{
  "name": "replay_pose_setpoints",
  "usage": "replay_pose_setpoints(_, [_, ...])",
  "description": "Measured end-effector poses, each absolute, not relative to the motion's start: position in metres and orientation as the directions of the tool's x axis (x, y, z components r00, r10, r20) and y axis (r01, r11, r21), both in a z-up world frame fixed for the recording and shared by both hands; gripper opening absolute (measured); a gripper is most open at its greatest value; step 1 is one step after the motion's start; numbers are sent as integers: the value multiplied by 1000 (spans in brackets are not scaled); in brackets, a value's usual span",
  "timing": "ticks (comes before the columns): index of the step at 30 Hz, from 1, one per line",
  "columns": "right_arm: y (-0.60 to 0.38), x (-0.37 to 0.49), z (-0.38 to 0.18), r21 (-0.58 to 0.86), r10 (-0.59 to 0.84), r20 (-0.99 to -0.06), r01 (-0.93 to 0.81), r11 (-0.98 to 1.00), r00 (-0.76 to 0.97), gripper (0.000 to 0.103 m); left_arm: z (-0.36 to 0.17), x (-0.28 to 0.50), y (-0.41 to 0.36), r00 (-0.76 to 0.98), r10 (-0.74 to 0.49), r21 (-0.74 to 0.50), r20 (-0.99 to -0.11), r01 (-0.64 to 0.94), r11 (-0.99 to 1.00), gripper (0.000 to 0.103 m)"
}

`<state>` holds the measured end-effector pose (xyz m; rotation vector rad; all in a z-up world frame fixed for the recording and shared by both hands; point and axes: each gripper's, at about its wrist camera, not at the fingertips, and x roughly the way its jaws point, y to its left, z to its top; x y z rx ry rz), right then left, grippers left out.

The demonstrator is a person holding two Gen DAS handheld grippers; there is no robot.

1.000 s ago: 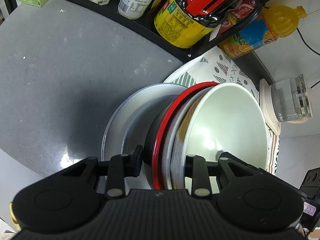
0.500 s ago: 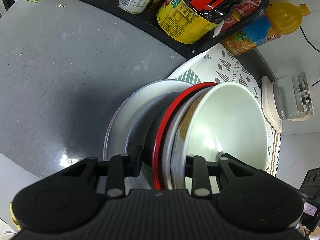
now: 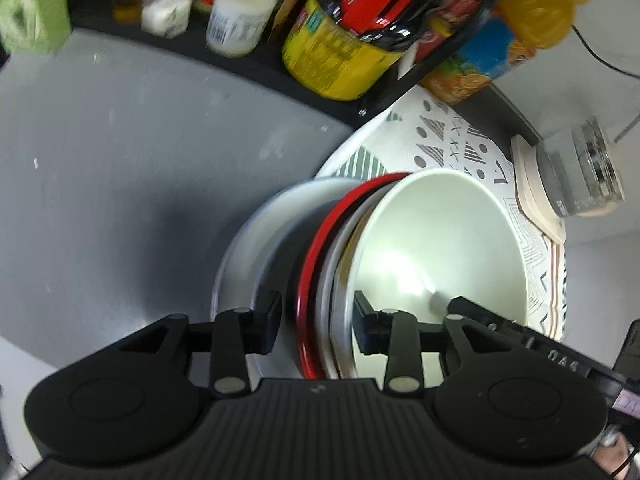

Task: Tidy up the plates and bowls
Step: 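Lower the bowl stack onto the 'BAKERY' plate and open both grippers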

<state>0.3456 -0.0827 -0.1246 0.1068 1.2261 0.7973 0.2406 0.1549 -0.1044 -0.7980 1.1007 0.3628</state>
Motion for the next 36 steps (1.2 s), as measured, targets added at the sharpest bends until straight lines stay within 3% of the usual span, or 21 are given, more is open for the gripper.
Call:
replay_pose_setpoints(7, [-94,339,-105,441,588,-785,-492,751,193,66,-76,248,158,465,-68,-358,-883,-571,739,54])
replay_pose_setpoints(9, [-101,337,-101,430,585,-781,-492,757,219,75,-69,252,155,484,-54,-351,-873,-549,758,59])
replay_pose_setpoints(13, [-116,332,-94,415,577,-770,-475,776,271,79,-57,258,144,522,-44,-346,-852,-498,795,71])
replay_pose_setpoints(16, [-129,326,-90,408,570,-763,-458,790,305,80,-50,257,136,538,-51,-355,-841,-480,802,75])
replay_pose_setpoints(21, [-156,306,-83,394,554,-746,-426,814,370,91,-38,247,116,561,-37,-328,-827,-427,843,79])
replay_pose_setpoints(26, [-182,279,-71,356,517,-737,-400,845,436,102,-27,226,95,571,-2,-297,-821,-423,856,93])
replay_pose_setpoints(32, [-206,240,-58,331,482,-715,-361,872,507,103,-16,194,75,594,5,-294,-805,-406,865,102])
replay_pose_setpoints(36, [-214,207,-49,310,461,-693,-348,885,554,103,-4,168,59,620,15,-273,-785,-368,889,102])
